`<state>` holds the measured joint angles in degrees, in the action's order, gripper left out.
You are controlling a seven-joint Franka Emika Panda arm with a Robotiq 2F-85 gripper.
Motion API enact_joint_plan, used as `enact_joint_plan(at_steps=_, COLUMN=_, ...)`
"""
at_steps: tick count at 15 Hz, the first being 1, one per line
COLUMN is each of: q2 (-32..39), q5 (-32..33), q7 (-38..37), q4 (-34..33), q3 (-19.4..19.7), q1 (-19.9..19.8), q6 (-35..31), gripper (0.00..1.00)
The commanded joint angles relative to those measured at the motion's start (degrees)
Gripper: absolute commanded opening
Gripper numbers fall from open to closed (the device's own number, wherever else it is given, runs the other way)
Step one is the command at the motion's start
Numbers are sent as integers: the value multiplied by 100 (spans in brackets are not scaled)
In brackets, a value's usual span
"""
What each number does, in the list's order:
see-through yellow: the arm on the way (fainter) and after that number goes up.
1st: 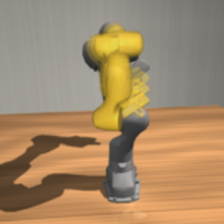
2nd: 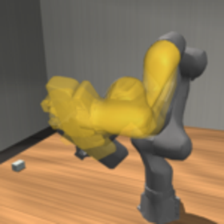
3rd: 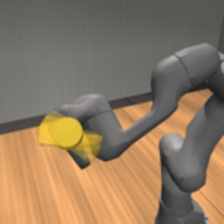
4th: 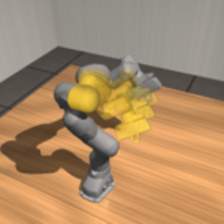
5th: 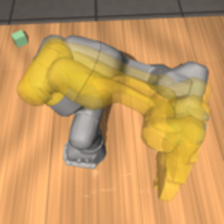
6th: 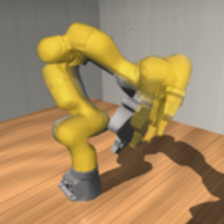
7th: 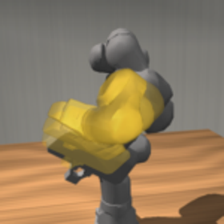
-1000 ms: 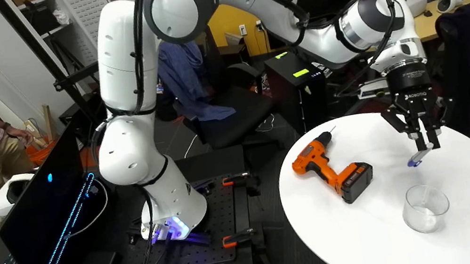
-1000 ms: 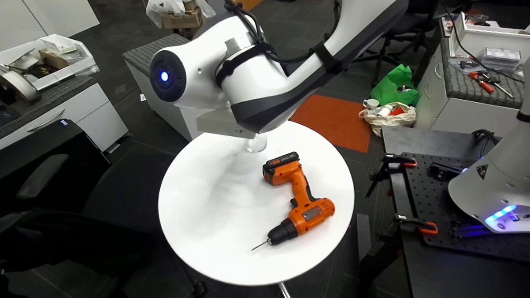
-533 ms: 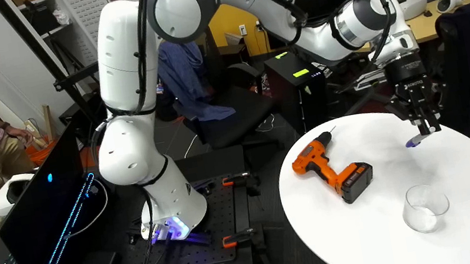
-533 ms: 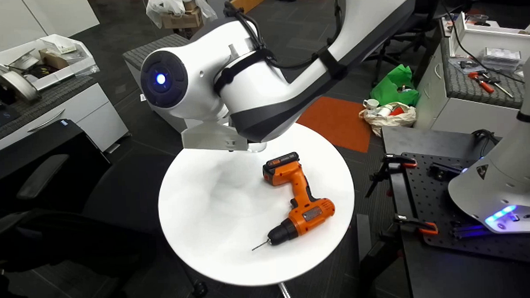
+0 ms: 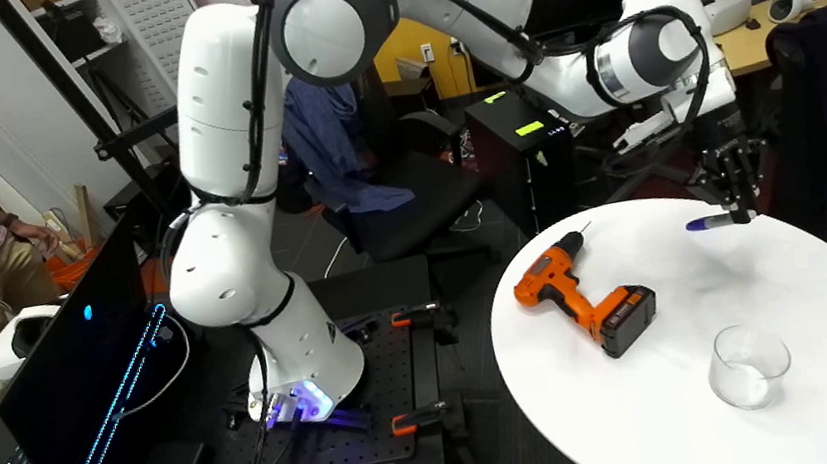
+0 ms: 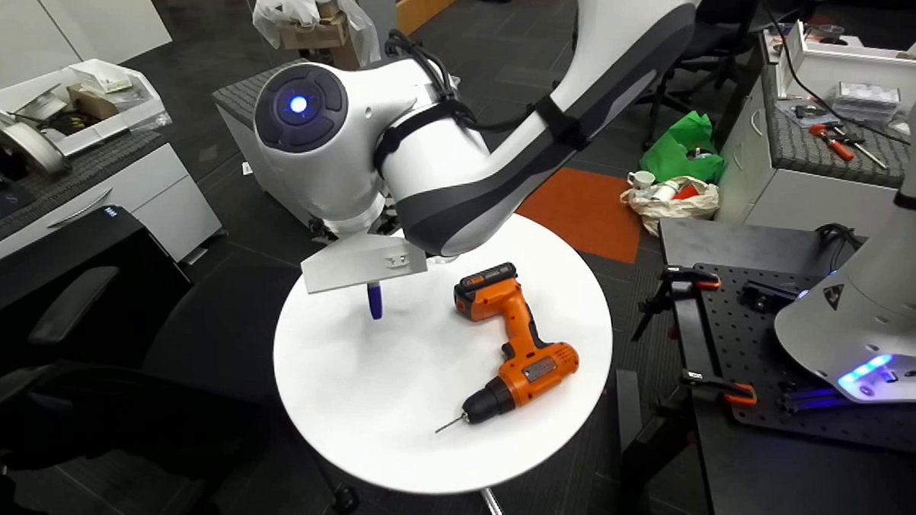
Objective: Put the pen inside the glass cup, remove the pen from the glass cup
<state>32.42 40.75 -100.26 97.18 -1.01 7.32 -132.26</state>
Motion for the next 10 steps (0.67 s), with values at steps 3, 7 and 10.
enact_joint_plan(at_steps=3, q2=275, q5=-1635, q7=2242, q4=-15, q3=-138, q1=-202, q6=-600, gripper=5)
enact_joint_plan(at_steps=7, q2=436, q5=-2796, q7=3809, q4=-146, q3=-142, q1=-142, q6=-274, gripper=5)
enact_joint_plan(at_steps=10, q2=543, q5=-3226, q7=4448, q4=-277, q3=-28, q1=-24, q6=-17, gripper=5)
